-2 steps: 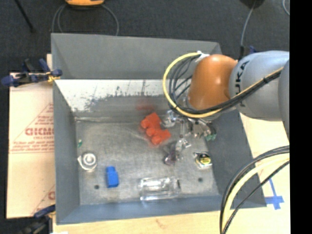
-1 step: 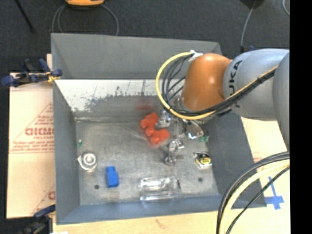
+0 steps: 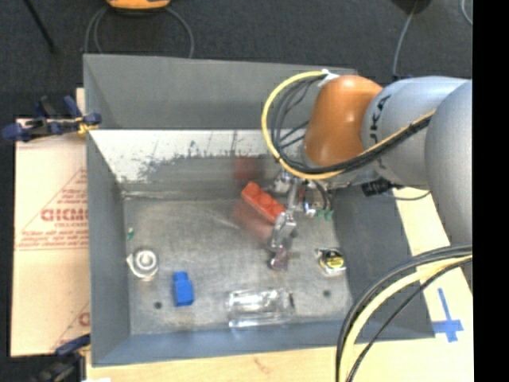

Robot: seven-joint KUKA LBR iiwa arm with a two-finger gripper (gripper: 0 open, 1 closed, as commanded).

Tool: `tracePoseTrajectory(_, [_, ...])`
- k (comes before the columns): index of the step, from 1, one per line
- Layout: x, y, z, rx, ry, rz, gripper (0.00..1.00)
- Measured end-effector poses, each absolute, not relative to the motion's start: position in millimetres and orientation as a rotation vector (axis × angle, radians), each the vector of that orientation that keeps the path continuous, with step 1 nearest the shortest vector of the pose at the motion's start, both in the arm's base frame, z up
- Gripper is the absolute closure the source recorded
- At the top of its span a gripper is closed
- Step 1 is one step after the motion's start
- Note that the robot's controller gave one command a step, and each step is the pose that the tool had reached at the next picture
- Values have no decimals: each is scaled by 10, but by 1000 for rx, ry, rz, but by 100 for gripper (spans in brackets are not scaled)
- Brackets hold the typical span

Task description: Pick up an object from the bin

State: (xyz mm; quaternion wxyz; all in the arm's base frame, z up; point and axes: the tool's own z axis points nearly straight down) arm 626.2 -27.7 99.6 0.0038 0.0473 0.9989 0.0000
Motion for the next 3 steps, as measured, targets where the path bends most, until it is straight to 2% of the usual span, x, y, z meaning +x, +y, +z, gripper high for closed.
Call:
tracePoseTrajectory(1, [6432, -211, 740, 353, 3116, 2, 0])
tracePoseTrajectory(2, [6462, -218, 780, 348, 3106, 1, 100])
tracePoseTrajectory(3, [6034, -485, 2040, 267, 3119, -4, 100])
